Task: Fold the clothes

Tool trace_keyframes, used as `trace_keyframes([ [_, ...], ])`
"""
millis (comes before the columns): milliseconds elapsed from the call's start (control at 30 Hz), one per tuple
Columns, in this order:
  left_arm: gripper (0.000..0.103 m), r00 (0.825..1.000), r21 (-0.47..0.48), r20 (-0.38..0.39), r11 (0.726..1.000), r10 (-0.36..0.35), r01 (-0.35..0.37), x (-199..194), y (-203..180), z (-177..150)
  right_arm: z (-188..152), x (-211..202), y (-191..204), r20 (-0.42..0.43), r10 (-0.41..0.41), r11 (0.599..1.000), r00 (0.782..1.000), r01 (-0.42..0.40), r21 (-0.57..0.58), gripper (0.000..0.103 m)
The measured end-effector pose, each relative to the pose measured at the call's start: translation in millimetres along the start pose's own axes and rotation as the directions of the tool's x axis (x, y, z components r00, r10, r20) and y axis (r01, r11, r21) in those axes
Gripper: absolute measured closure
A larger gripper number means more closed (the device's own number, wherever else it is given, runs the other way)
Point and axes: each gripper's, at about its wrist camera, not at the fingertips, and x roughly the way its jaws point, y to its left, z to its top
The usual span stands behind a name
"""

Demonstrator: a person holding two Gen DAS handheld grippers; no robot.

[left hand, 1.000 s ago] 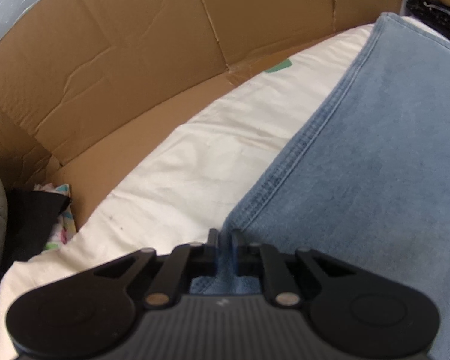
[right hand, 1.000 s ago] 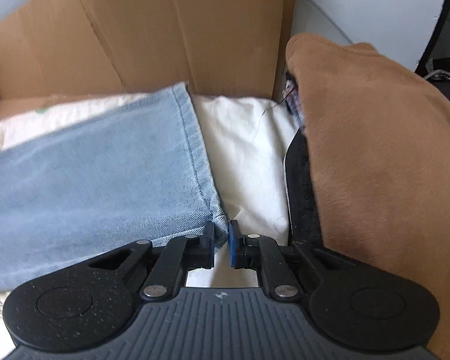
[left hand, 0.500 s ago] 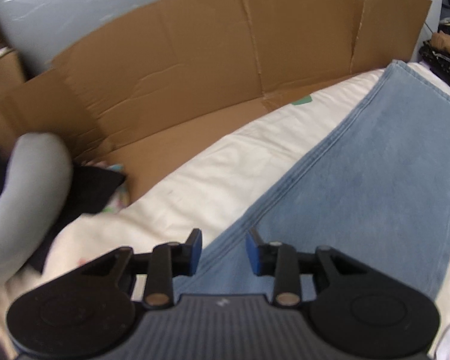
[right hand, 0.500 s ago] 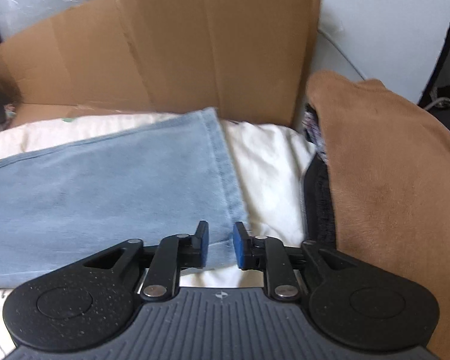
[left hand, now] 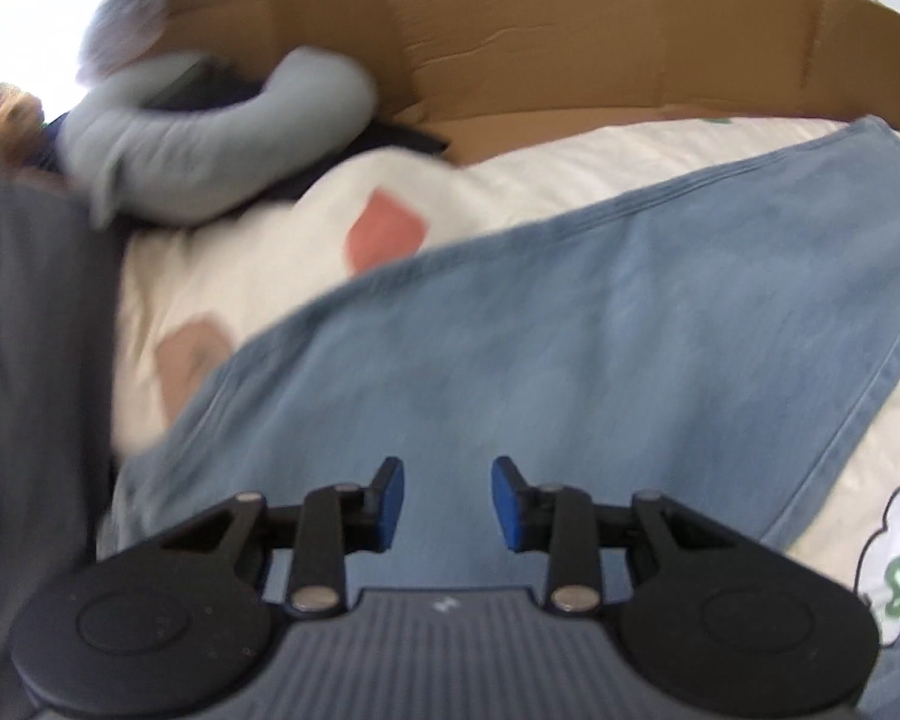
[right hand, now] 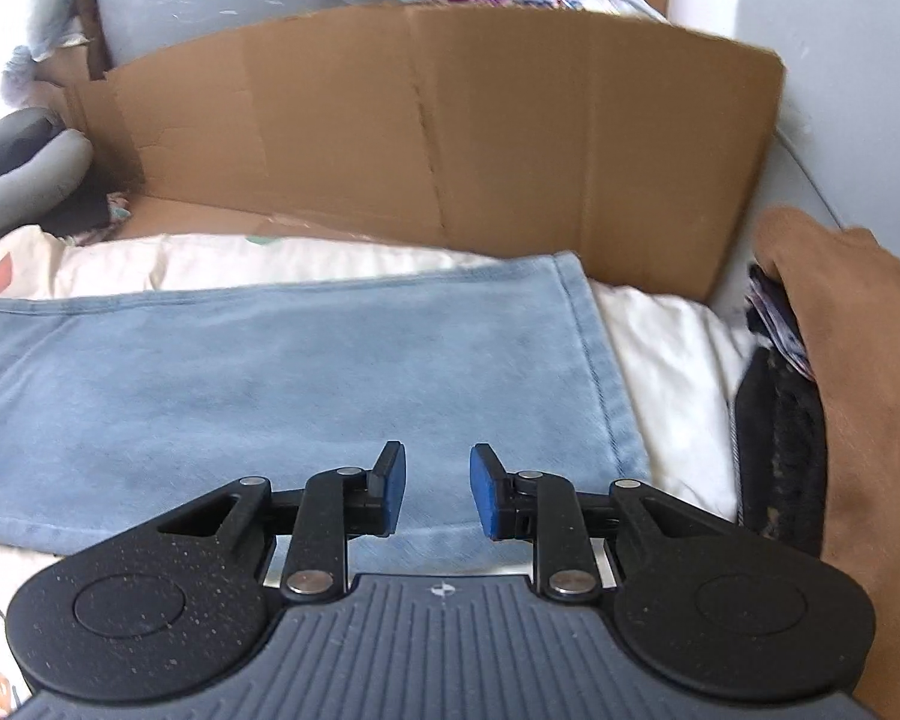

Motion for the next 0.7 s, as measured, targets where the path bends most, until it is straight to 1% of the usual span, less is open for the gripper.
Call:
trace_keyframes([
  [100, 0.067, 1.000, -0.073, -0.004, 0.997, 0.018, -0.018, -1, 7, -23, 3, 4, 9, 0.023, 0.008, 1.000, 1.000, -0.007, -0.020, 0.069],
  [200, 0.067, 1.000, -0.134, -0.001, 0.991, 0.014, -0.014, 5, 5, -41, 6, 7, 18, 0.044, 0.017, 0.999, 0.999, -0.015, -0.041, 0.068],
  [300, 0.067, 1.000, -0.184, 0.001, 0.983, -0.001, 0.002, 15, -1, -56, 5, 20, 27, 0.008, 0.055, 0.997, 0.998, -0.054, -0.053, 0.068],
  [367, 0.068, 0.999, -0.221, -0.017, 0.975, -0.034, 0.030, 26, -7, -65, 2, 31, 34, -0.020, 0.064, 0.995, 0.998, -0.066, -0.076, 0.068],
  [467, 0.069, 0.998, -0.209, -0.022, 0.976, -0.065, 0.059, 33, -18, -70, -5, 50, 43, -0.074, 0.051, 0.989, 0.996, -0.060, -0.136, 0.068],
  [500, 0.069, 0.997, -0.216, -0.011, 0.974, -0.076, 0.072, 31, -18, -69, -7, 56, 44, -0.097, 0.039, 0.987, 0.995, -0.054, -0.152, 0.068],
  [567, 0.069, 0.997, -0.252, 0.018, 0.964, -0.076, 0.078, 26, -7, -66, -12, 66, 42, -0.135, 0.020, 0.987, 0.991, -0.041, -0.152, 0.068],
  [633, 0.070, 0.999, -0.268, 0.040, 0.963, -0.033, 0.042, 24, 4, -60, -15, 70, 38, -0.153, 0.016, 0.990, 0.988, -0.038, -0.139, 0.068],
  [667, 0.072, 0.999, -0.280, 0.046, 0.960, -0.011, 0.024, 24, 12, -57, -15, 70, 38, -0.157, 0.013, 0.989, 0.987, -0.036, -0.146, 0.067],
  [700, 0.073, 0.999, -0.297, 0.045, 0.955, 0.001, 0.013, 24, 19, -54, -16, 70, 38, -0.162, 0.010, 0.987, 0.987, -0.035, -0.155, 0.067],
])
